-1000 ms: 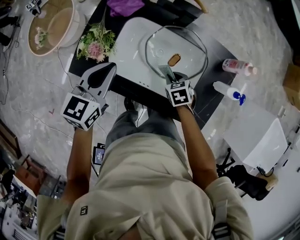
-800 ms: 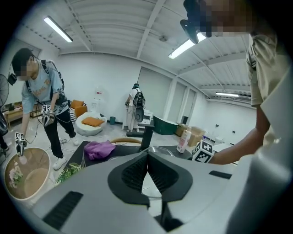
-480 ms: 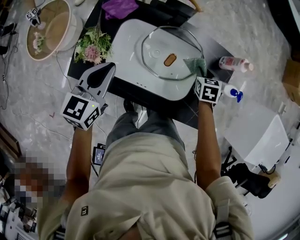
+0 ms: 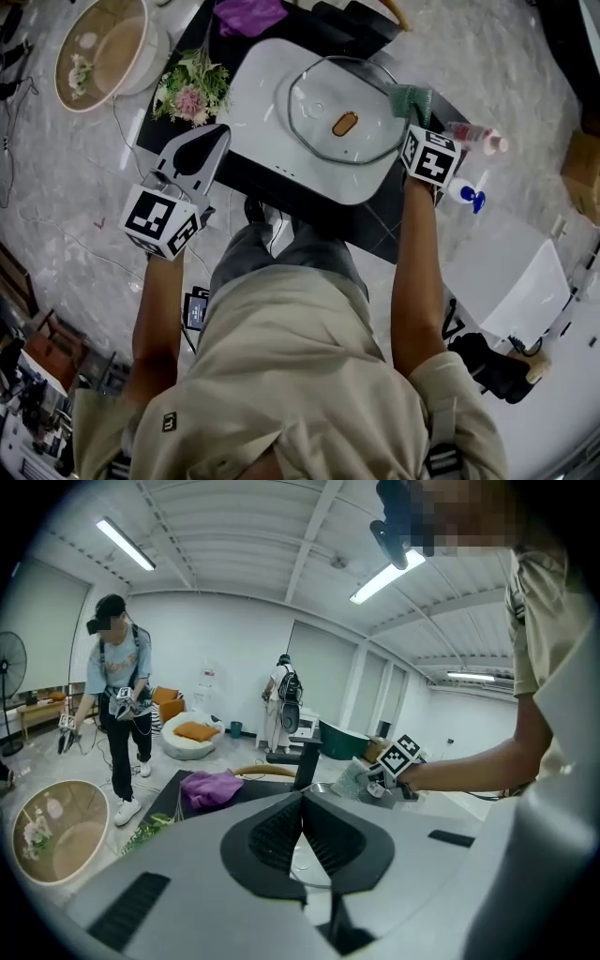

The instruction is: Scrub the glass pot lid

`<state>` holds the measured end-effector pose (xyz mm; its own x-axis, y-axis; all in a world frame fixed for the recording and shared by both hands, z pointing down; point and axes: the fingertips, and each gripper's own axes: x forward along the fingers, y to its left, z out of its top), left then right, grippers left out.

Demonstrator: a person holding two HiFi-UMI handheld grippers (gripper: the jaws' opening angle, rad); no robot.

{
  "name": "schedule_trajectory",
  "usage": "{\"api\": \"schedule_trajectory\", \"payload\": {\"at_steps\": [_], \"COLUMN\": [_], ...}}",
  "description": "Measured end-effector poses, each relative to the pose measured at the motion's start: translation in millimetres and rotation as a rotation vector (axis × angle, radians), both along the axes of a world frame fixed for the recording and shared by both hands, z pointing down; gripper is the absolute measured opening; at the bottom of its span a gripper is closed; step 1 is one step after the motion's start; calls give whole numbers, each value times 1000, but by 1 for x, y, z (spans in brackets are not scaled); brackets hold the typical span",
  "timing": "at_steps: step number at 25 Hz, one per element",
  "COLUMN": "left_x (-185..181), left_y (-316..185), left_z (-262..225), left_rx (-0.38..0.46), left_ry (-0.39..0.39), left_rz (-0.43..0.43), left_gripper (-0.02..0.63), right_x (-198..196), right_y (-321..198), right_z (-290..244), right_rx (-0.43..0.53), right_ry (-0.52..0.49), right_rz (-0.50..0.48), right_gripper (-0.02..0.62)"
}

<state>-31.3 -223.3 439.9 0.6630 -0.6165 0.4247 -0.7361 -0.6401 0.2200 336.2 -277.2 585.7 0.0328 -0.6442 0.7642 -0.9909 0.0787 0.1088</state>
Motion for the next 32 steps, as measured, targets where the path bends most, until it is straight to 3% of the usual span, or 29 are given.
{"api": "schedule_trajectory", "payload": {"at_steps": [8, 11, 14, 19, 24, 26, 32], "left_x": [-25, -33, -39, -45, -49, -48, -35], "left_y": [7, 10, 13, 15, 18, 18, 14], "left_z": [9, 14, 17, 18, 23, 23, 18], "left_rx": [-19, -27, -32, -35, -40, -40, -30], "left_ry": [0, 0, 1, 3, -3, -4, -6], "left_rz": [-57, -76, -87, -100, -100, -94, -60], "left_gripper": [15, 15, 15, 15, 15, 15, 15], "right_x": [-88, -142, -193, -249, -268, -269, -232], "right_y": [-47, -49, -41, -12, 29, 48, 92], "right_z": [14, 29, 51, 82, 102, 110, 128], "right_rx": [2, -35, -81, -134, -145, -163, -242], "right_ry": [12, 51, 159, 276, 385, 385, 360], "right_rz": [-171, -307, -484, -678, -829, -864, -835], "right_gripper": [91, 91, 91, 91, 91, 91, 91]}}
